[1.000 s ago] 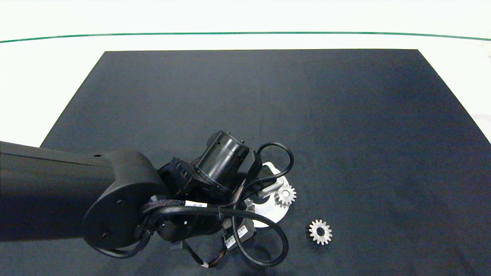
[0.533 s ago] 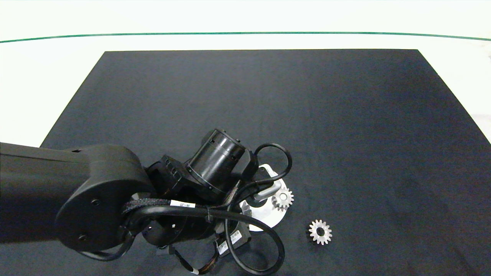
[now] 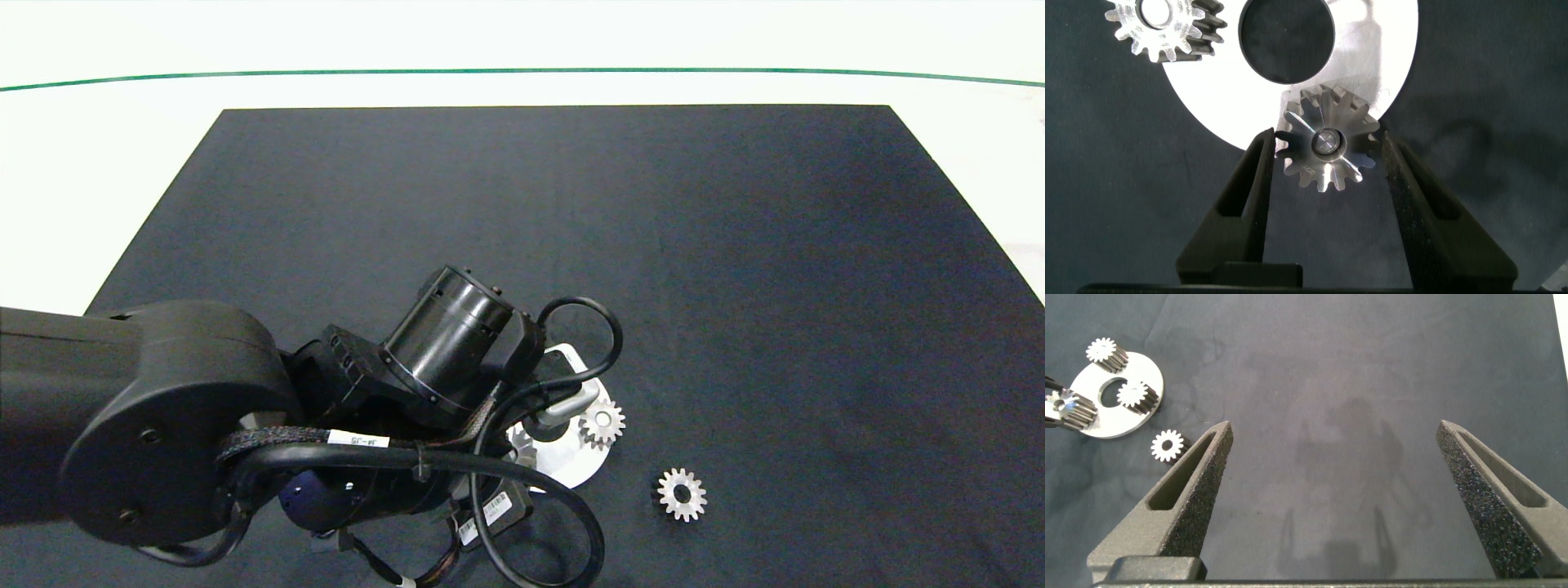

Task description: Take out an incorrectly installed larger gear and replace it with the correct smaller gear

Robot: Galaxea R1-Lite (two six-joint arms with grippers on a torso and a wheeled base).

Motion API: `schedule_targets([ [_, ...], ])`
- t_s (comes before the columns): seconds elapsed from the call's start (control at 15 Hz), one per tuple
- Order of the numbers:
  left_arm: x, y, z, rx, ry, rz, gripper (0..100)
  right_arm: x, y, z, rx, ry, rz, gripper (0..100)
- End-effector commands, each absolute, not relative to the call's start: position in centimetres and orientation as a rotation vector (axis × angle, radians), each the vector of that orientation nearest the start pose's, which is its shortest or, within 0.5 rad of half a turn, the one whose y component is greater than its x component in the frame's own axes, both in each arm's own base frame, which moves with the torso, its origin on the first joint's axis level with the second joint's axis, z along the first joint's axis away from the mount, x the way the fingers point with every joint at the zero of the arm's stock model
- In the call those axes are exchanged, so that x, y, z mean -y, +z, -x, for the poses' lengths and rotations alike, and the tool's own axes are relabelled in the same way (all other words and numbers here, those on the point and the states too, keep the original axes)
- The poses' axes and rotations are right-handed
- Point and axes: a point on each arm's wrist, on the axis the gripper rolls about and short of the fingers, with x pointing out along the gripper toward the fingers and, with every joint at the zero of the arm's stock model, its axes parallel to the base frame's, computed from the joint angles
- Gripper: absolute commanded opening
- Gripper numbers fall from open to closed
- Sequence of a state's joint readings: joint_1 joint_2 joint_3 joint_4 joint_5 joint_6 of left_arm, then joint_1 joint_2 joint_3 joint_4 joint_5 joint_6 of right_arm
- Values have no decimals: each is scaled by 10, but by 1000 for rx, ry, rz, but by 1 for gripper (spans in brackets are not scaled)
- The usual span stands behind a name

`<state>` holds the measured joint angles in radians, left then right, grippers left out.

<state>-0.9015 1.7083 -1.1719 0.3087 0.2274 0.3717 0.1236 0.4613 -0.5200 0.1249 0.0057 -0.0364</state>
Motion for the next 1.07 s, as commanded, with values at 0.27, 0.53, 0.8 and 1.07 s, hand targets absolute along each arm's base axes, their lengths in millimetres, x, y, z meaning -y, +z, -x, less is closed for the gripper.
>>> schedule_targets([
  [0.27,230,196,-188,-610,-771,-804,100,-1,212,-4,-67,132,41,100],
  [0.53,232,192,-191,-623,-769,-808,100,-1,212,-4,-65,132,41,100],
  [0.8,236,183,-195,-655,-762,-803,100,-1,212,-4,-67,130,41,100],
  [1.07,239,178,-197,-663,-763,-807,100,-1,211,-4,-68,132,41,100],
])
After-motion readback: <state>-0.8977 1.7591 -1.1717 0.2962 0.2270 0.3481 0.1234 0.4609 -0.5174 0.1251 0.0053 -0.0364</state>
